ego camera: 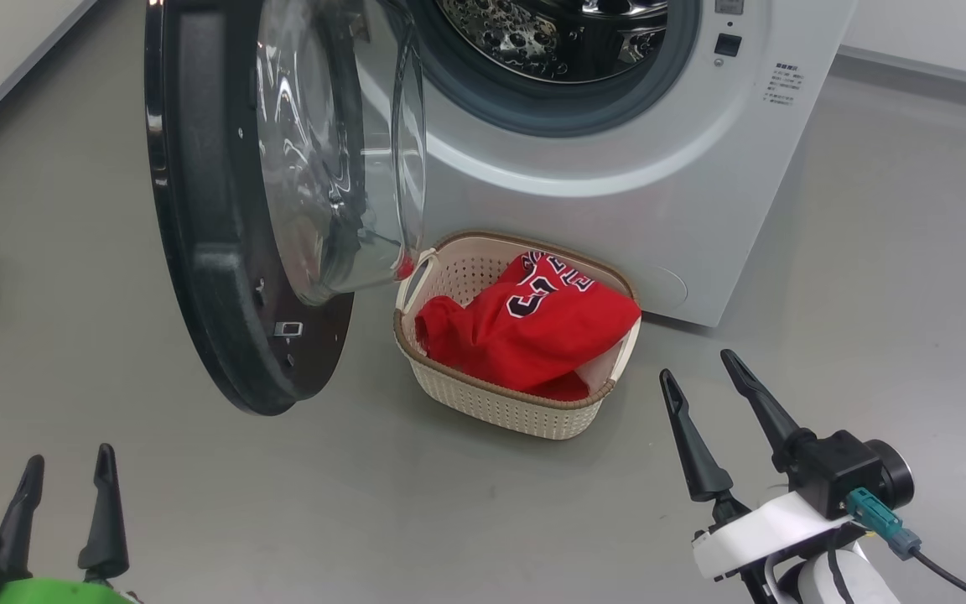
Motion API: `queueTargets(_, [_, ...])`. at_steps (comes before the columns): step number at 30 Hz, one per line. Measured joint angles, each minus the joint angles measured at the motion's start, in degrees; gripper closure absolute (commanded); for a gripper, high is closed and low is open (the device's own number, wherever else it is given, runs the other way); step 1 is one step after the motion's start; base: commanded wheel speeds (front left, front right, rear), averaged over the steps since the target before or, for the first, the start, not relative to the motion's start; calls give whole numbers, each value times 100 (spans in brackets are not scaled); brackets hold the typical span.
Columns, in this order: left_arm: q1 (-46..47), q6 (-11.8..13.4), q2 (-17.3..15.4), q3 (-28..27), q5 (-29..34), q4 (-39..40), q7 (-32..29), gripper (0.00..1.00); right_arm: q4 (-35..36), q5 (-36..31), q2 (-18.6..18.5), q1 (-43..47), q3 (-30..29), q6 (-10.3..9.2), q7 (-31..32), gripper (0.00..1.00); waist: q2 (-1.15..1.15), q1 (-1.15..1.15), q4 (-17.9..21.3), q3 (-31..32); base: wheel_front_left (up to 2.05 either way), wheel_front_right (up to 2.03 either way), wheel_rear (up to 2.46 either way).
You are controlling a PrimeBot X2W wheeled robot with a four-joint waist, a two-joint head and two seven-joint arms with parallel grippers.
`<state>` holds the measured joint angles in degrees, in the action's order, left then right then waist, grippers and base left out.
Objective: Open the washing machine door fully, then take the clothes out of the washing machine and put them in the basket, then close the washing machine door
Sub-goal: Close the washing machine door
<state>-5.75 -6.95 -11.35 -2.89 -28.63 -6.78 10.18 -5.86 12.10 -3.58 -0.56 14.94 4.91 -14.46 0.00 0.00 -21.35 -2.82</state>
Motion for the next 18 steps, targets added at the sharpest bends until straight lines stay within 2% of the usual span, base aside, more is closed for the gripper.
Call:
queueTargets(4, [-14, 0, 0, 147, 152, -108, 236, 0, 1, 0, 2, 18, 0, 1, 0, 0, 0, 0, -13, 9, 0, 0, 0])
queueTargets(18, [-8, -1, -11, 227, 218, -398, 358, 0, 29, 0, 11, 84, 1, 7, 0, 0, 0, 0, -36, 37, 0, 0, 0])
